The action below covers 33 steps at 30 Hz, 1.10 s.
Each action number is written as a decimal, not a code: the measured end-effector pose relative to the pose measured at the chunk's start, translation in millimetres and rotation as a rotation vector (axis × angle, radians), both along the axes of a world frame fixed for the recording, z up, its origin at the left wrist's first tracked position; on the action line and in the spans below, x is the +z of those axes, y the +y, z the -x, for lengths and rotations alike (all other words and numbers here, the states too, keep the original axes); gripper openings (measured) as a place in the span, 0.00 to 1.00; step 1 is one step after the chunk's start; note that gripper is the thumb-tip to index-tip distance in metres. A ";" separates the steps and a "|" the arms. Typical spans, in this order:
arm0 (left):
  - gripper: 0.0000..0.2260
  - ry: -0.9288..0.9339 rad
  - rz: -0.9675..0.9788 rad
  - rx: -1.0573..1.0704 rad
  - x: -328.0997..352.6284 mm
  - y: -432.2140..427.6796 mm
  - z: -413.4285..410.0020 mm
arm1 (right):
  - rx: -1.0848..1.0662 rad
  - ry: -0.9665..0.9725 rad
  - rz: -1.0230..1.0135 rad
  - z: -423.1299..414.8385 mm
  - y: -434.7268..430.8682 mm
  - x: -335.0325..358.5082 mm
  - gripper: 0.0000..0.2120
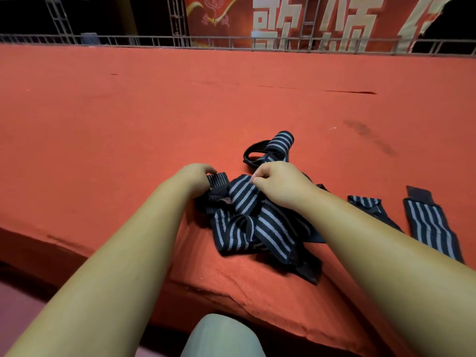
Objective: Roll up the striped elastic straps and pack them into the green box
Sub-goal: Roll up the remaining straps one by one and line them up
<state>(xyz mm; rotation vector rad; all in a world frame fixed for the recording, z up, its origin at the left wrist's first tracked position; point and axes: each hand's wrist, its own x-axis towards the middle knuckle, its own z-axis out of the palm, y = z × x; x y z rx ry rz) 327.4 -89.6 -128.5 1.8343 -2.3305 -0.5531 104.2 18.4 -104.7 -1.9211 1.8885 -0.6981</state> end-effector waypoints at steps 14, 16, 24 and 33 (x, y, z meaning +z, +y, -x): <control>0.04 0.725 0.248 0.123 52.6 1.6 -11.8 | -0.006 -0.028 0.078 -14.8 -20.2 21.2 0.17; 0.06 0.821 0.209 0.045 77.5 14.6 -7.5 | -0.027 -0.085 0.178 -17.6 -18.9 35.4 0.31; 0.05 0.936 0.190 -0.119 132.7 67.8 20.4 | 0.020 -0.284 0.431 -3.3 5.7 100.3 0.22; 0.19 0.711 -0.031 -0.330 113.0 109.6 49.4 | -0.163 -0.430 0.480 42.8 49.0 128.5 0.04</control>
